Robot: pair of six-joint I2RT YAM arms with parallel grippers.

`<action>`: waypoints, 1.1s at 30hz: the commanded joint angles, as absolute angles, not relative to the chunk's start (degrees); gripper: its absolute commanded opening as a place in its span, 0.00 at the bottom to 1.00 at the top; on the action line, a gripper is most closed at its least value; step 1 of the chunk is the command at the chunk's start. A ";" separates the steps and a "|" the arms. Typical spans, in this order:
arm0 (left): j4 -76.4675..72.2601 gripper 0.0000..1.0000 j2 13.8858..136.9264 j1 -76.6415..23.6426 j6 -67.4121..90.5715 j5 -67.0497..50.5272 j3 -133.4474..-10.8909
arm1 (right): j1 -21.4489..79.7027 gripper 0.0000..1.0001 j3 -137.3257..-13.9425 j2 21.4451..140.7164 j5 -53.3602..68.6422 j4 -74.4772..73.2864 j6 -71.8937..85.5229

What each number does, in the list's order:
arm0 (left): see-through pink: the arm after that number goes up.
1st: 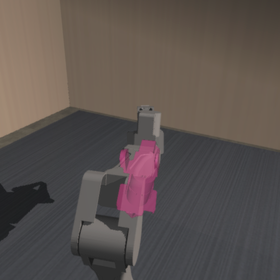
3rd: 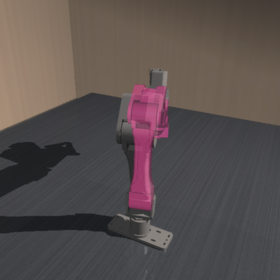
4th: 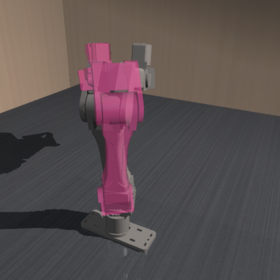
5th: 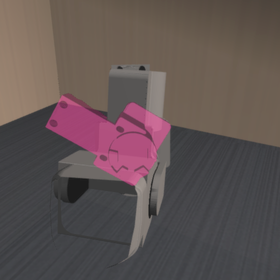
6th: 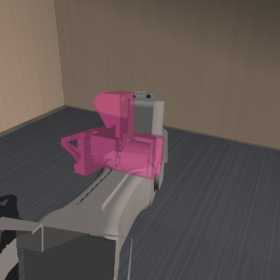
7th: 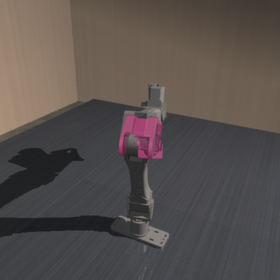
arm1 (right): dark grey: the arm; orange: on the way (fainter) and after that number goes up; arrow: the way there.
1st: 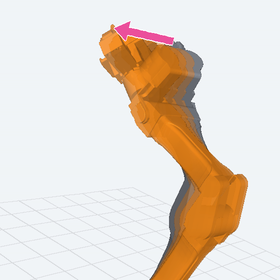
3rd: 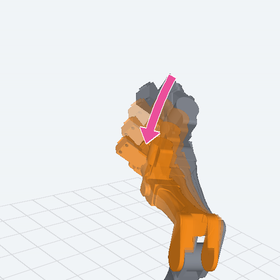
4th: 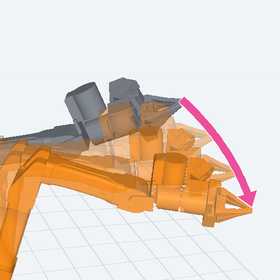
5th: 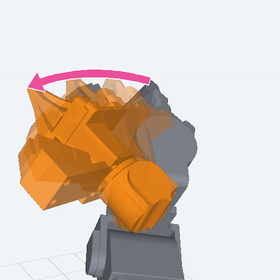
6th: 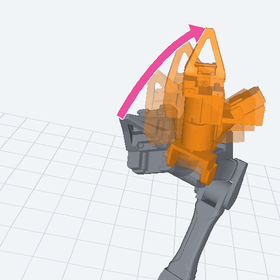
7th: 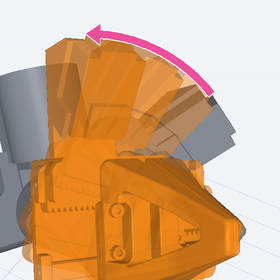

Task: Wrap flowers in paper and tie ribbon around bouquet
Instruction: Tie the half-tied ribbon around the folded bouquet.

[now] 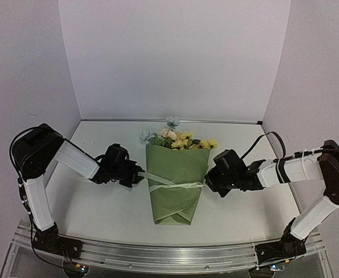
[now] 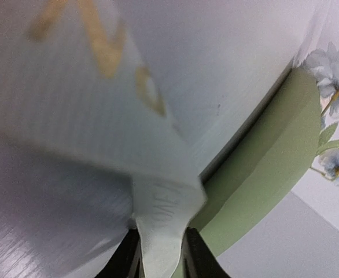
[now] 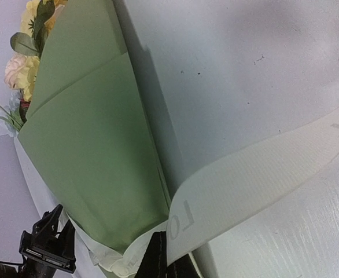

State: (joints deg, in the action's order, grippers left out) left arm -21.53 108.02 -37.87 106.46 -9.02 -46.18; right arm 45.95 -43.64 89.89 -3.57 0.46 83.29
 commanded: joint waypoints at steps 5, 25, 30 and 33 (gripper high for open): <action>-18.10 0.05 112.72 -37.36 107.07 -10.87 -43.90 | 46.24 0.00 -44.98 89.54 -4.24 0.09 81.54; -19.02 0.00 101.42 -35.73 93.33 -3.31 -34.73 | 42.35 0.00 -49.81 92.95 -5.91 -7.79 73.90; -20.66 0.00 99.40 -32.56 91.50 -5.91 -30.93 | 37.78 0.00 -50.05 96.43 -3.98 -7.74 72.62; -21.80 0.00 97.61 -30.24 89.94 -6.50 -28.84 | 35.65 0.00 -48.39 96.00 -3.99 -7.74 72.21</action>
